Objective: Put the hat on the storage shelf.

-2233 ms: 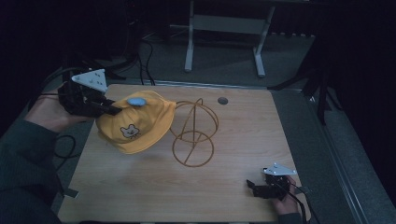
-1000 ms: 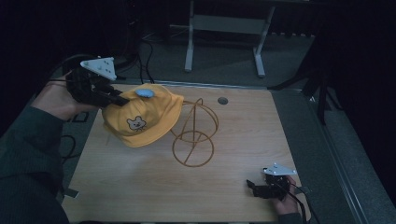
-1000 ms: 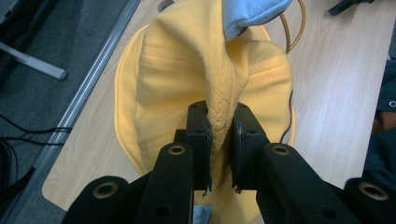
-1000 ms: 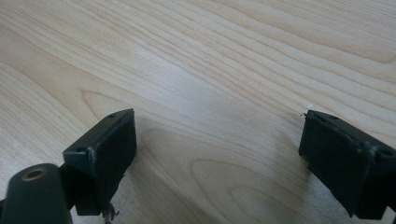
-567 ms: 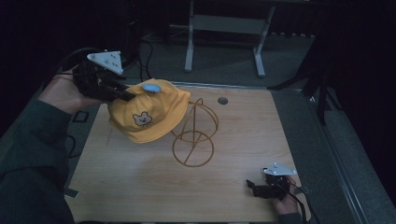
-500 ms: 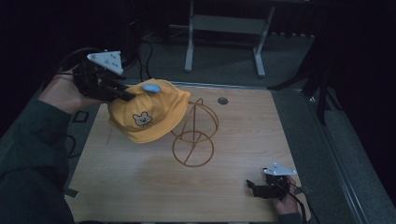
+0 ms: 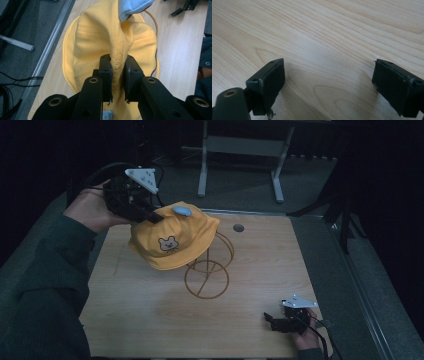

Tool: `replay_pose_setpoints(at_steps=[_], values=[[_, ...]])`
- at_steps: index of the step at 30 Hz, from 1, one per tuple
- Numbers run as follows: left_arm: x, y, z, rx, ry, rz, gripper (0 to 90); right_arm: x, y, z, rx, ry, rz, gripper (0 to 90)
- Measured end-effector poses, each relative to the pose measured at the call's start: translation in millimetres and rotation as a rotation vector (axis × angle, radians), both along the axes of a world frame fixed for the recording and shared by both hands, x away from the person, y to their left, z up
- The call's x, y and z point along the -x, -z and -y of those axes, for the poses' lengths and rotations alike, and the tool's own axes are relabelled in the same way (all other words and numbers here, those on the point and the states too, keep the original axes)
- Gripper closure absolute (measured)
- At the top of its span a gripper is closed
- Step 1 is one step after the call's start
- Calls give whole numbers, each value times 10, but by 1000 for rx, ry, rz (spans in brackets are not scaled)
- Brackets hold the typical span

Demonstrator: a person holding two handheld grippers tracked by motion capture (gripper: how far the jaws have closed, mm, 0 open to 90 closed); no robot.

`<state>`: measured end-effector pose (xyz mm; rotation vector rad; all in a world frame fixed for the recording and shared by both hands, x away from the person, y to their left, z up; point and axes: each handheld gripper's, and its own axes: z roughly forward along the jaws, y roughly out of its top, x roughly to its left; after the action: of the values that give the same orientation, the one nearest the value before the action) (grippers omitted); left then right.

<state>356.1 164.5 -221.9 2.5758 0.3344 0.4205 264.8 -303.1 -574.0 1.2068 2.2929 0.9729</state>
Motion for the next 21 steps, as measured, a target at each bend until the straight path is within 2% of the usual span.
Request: replay_pose_setpoints(at_steps=[7,11,21], values=[[-96,43,207,-15,16,-9,774,-1,0,2,3,-3,2,110],[-187,111,387,-22,29,-16,764,2,-2,0,2,-2,-2,110],[-294,264,880,-40,54,-5,742,2,-3,-2,2,-4,-1,110]])
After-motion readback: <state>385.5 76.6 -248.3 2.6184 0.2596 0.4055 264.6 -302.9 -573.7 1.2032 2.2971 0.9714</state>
